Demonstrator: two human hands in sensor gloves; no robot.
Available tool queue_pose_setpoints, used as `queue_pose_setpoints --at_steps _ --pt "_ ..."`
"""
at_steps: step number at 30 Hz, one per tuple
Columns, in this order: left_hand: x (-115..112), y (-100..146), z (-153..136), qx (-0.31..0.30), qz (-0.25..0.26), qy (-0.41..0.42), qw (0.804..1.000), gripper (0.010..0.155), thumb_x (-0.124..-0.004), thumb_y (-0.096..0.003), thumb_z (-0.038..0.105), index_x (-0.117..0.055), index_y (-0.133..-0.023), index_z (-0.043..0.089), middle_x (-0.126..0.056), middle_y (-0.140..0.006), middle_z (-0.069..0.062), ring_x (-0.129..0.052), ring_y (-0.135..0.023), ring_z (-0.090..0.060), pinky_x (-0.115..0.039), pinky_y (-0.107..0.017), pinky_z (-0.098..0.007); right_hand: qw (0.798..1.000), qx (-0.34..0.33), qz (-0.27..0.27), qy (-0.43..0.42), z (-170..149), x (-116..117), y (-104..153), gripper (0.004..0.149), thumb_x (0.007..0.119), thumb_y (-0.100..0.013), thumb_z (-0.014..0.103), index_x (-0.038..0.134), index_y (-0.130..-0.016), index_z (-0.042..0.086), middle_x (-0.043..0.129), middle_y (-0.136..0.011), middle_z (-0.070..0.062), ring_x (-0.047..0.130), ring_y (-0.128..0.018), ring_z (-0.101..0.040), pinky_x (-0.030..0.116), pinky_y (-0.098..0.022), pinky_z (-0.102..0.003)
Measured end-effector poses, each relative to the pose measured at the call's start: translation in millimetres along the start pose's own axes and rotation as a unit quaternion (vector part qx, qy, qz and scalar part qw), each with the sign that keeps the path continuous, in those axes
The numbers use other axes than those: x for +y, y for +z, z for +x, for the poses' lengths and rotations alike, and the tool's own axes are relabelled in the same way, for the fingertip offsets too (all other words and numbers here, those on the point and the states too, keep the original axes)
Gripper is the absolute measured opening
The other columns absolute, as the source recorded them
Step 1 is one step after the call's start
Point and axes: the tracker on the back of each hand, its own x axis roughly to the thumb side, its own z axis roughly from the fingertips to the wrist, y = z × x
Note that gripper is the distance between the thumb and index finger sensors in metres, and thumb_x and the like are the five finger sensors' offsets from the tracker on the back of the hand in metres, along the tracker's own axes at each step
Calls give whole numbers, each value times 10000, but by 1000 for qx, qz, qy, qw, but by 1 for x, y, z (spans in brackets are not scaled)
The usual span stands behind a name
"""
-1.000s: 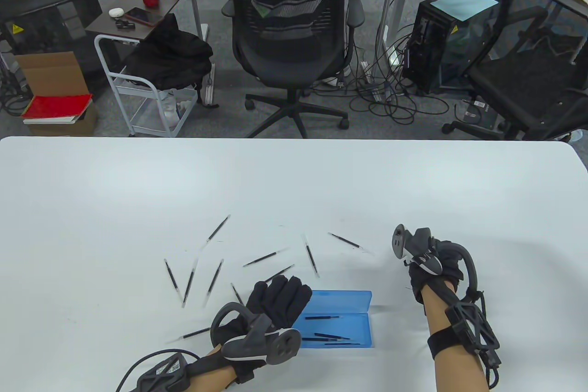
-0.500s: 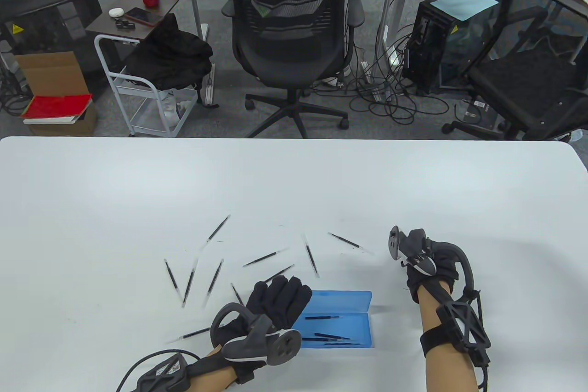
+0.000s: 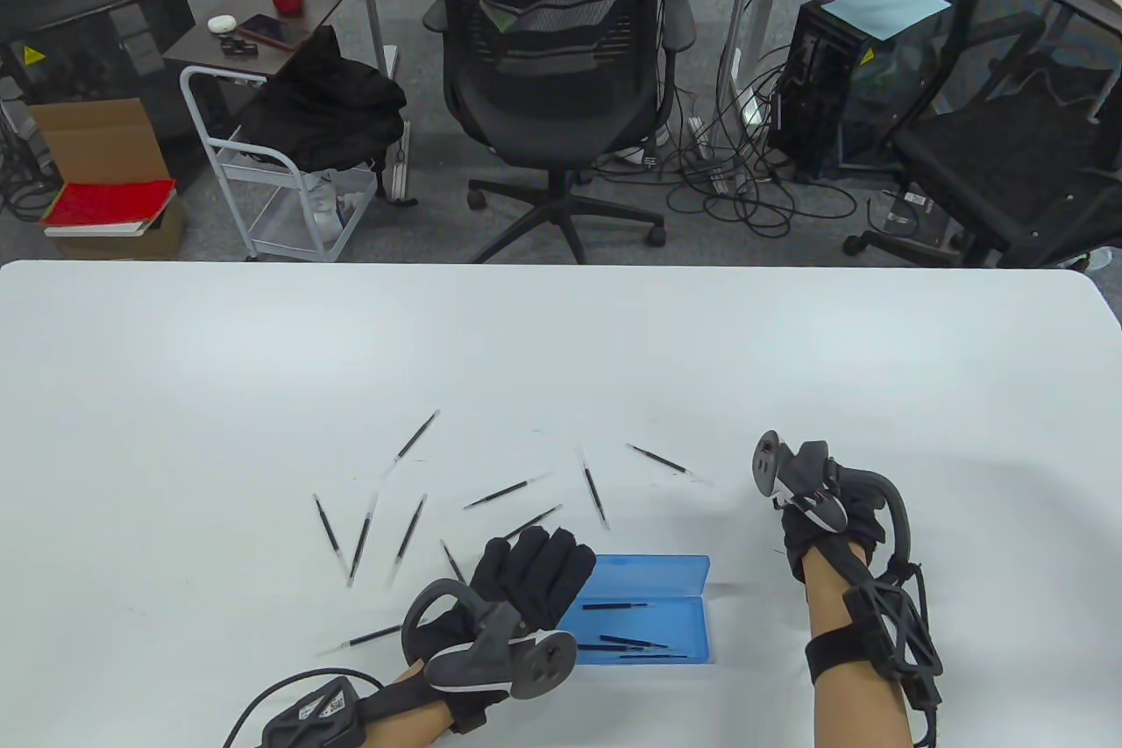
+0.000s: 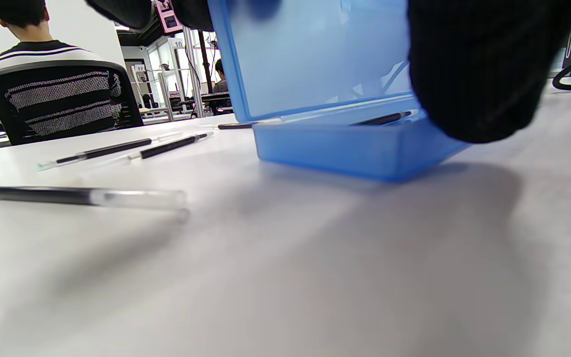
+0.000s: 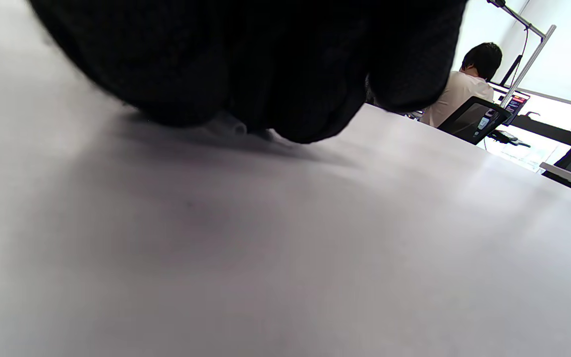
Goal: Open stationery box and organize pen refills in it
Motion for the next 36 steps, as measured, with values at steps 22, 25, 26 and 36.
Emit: queue_pose_setpoints --at_steps 22,25,26,36 --pt "-1 -1 -1 0 -2 7 1000 1153 -830 -442 630 -95 -1192 153 -152 -1284 -164 -339 -1183 -489 -453 -828 -686 938 -269 -208 -73 14 -95 150 573 926 -446 326 744 -967 174 985 -783 -23 1000 -699 -302 789 -661 -594" --pt "-1 0 -1 0 -1 6 1000 1153 -829 -443 630 -96 -1193 153 -155 -1284 -165 -342 -1182 -491 -454 -828 -686 921 -316 -226 -36 35 -91 184 572 925 -445 330 745 -966 180 986 -782 -19 1002 -698 -298 791 -662 -590" --pt "-1 -1 -1 0 -1 6 1000 1153 -829 -442 630 -96 -1193 152 -155 -1285 -164 -341 -1182 -490 -455 -827 -687 919 -324 -224 -28 39 -89 189 573 926 -444 329 745 -967 179 986 -781 -18 1002 -698 -298 792 -662 -590" --pt "-1 -1 -2 -1 -2 14 1000 1154 -833 -442 627 -95 -1193 155 -150 -1285 -160 -335 -1184 -489 -450 -829 -686 902 -384 -187 55 79 -51 215 571 919 -445 330 738 -970 195 983 -786 -11 996 -701 -293 785 -670 -581"
